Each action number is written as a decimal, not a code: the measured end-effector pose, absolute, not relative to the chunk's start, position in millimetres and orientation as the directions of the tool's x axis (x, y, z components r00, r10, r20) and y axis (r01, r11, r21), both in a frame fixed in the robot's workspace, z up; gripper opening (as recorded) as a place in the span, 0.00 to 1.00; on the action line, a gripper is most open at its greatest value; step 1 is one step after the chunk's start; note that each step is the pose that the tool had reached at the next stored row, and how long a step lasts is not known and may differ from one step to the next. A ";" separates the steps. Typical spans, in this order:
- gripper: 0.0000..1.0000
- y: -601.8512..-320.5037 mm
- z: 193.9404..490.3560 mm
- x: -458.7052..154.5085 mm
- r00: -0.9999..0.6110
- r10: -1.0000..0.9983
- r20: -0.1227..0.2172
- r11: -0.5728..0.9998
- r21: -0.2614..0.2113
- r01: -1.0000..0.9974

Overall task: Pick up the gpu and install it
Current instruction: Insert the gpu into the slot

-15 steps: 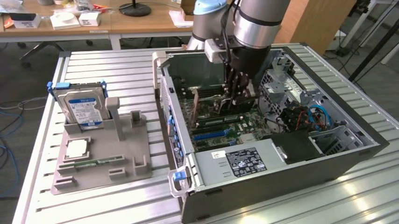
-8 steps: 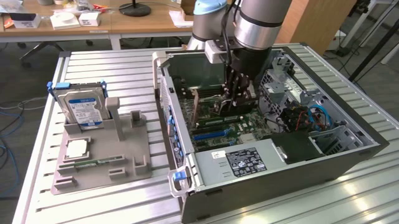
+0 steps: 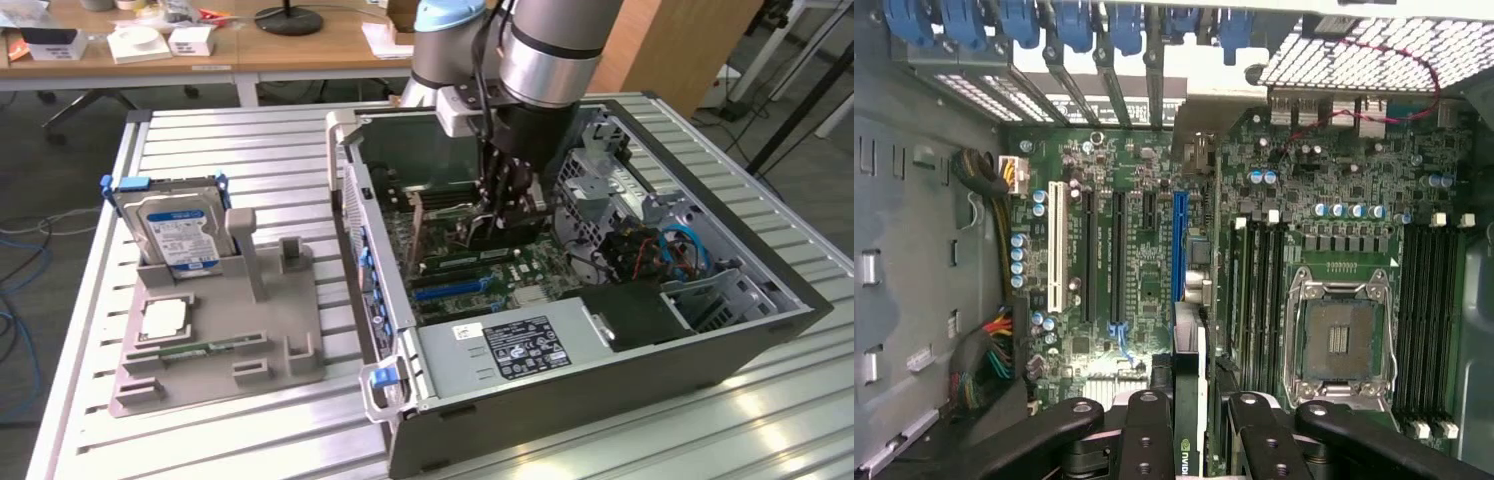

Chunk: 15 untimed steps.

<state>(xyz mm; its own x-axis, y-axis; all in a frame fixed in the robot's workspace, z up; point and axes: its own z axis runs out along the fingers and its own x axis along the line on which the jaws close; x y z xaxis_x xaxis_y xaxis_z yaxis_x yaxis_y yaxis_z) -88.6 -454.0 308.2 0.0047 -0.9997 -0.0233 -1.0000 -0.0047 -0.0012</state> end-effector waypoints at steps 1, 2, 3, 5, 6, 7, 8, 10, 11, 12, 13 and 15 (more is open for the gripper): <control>0.26 -453.9 308.2 -90.1 0.005 -1.000 -0.023 -0.005 -0.002 -1.000; 0.26 -453.9 308.2 -91.3 0.005 -1.000 -0.023 -0.005 -0.002 -1.000; 0.26 -453.9 308.2 -91.5 0.005 -1.000 -0.023 -0.005 -0.002 -1.000; 0.26 -453.9 307.9 -91.6 0.005 -1.000 -0.023 -0.005 -0.002 -1.000; 0.26 -453.9 307.2 -91.7 0.005 -1.000 -0.024 -0.005 -0.002 -1.000; 0.26 -453.9 306.5 -91.8 0.005 -1.000 -0.023 -0.005 -0.002 -1.000; 0.26 -453.9 305.7 -92.0 0.005 -1.000 -0.023 -0.005 -0.002 -1.000; 0.26 -453.9 303.8 -92.6 0.005 -1.000 -0.023 -0.005 -0.002 -1.000; 0.26 -453.9 302.7 -92.9 0.005 -1.000 -0.023 -0.005 -0.003 -1.000; 0.26 -453.9 301.7 -93.2 0.005 -1.000 -0.023 -0.005 -0.003 -1.000; 0.26 -453.9 300.5 -93.5 0.005 -1.000 -0.023 -0.005 -0.003 -1.000; 0.26 -454.0 298.3 -94.0 0.005 -1.000 -0.023 -0.005 -0.003 -1.000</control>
